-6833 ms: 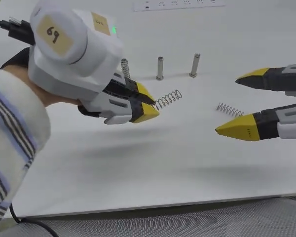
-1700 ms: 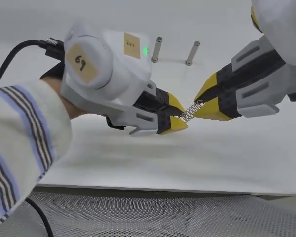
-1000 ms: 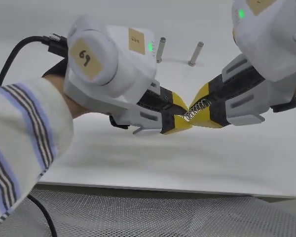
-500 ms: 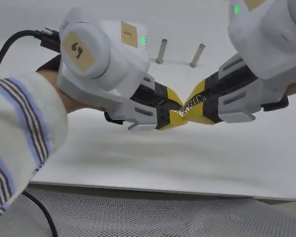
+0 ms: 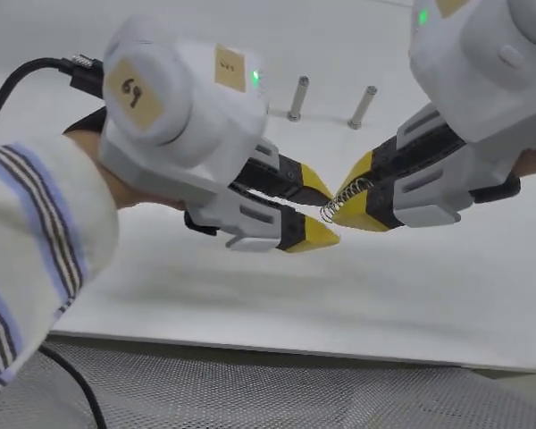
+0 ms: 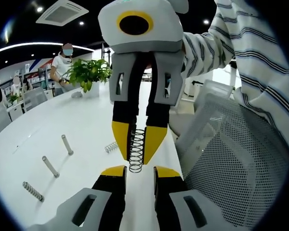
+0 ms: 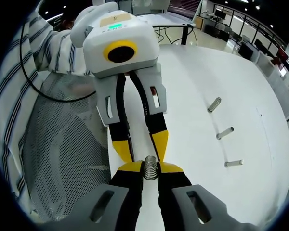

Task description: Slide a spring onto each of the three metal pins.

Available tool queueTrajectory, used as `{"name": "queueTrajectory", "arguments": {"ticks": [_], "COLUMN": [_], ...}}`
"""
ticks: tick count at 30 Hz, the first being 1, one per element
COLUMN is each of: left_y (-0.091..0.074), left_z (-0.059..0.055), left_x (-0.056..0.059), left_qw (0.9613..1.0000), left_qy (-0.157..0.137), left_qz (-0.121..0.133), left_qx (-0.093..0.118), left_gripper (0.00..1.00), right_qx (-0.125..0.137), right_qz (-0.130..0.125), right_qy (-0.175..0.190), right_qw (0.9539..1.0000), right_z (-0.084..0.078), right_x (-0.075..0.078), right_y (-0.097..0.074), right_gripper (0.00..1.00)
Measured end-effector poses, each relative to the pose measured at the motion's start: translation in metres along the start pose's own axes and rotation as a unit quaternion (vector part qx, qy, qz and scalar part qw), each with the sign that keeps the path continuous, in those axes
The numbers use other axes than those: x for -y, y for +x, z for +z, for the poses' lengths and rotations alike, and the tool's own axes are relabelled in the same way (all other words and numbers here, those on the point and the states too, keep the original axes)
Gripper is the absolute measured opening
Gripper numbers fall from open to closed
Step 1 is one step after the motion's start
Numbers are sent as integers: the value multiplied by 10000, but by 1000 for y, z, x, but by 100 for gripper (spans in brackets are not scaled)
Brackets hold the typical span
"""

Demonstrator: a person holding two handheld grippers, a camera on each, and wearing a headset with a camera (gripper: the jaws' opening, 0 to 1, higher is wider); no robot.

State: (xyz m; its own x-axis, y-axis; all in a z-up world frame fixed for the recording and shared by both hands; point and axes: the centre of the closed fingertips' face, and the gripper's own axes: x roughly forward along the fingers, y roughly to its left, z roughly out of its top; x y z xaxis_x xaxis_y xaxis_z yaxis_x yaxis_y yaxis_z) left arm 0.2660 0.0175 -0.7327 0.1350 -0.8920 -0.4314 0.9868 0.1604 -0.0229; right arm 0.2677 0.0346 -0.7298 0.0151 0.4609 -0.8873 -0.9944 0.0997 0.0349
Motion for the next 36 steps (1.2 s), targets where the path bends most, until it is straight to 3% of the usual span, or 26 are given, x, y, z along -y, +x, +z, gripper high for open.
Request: {"name": "queueTrajectory", "arguments": {"ticks": [5, 8, 12, 14, 16, 19, 22, 28, 31, 36], "left_y": [-5, -10, -15, -17, -20, -24, -30, -41, -43, -47], "left_z": [-4, -10, -15, -19, -23, -30, -38, -37, -40, -49], "left_x": [-4, -10, -19, -30, -34, -39, -50, -66, -68, -77], "left_qw": [9995, 9996, 9986, 9959, 9947, 9918, 9900, 9843, 9823, 9776], "left_qy": [-296, -257, -427, -665, -788, -1073, -1103, -1307, -1441, -1522], "left_qz": [5, 141, 313, 600, 644, 672, 872, 1152, 1164, 1438], "left_qx": [112, 45, 51, 118, 142, 179, 139, 289, 284, 211], "left_gripper": [28, 36, 48, 56, 64, 67, 72, 89, 90, 98], "right_qx": [-8, -52, -86, -93, -103, -103, -84, -101, -109, -141], "right_qz": [-23, -23, -32, -41, -46, -47, -66, -159, -203, -202], "right_qy": [48, 54, 68, 80, 86, 103, 137, 163, 177, 233], "right_qw": [10000, 10000, 9999, 9999, 9999, 9999, 9998, 9997, 9996, 9994], "right_z": [0, -3, -6, -6, -7, -7, -8, -10, -11, -12], "right_x": [3, 3, 4, 6, 7, 9, 9, 12, 15, 17], "right_y": [-2, -4, -4, -5, -5, -6, -9, -15, -18, -20], "right_gripper": [8, 8, 8, 8, 8, 8, 8, 8, 8, 8]}}
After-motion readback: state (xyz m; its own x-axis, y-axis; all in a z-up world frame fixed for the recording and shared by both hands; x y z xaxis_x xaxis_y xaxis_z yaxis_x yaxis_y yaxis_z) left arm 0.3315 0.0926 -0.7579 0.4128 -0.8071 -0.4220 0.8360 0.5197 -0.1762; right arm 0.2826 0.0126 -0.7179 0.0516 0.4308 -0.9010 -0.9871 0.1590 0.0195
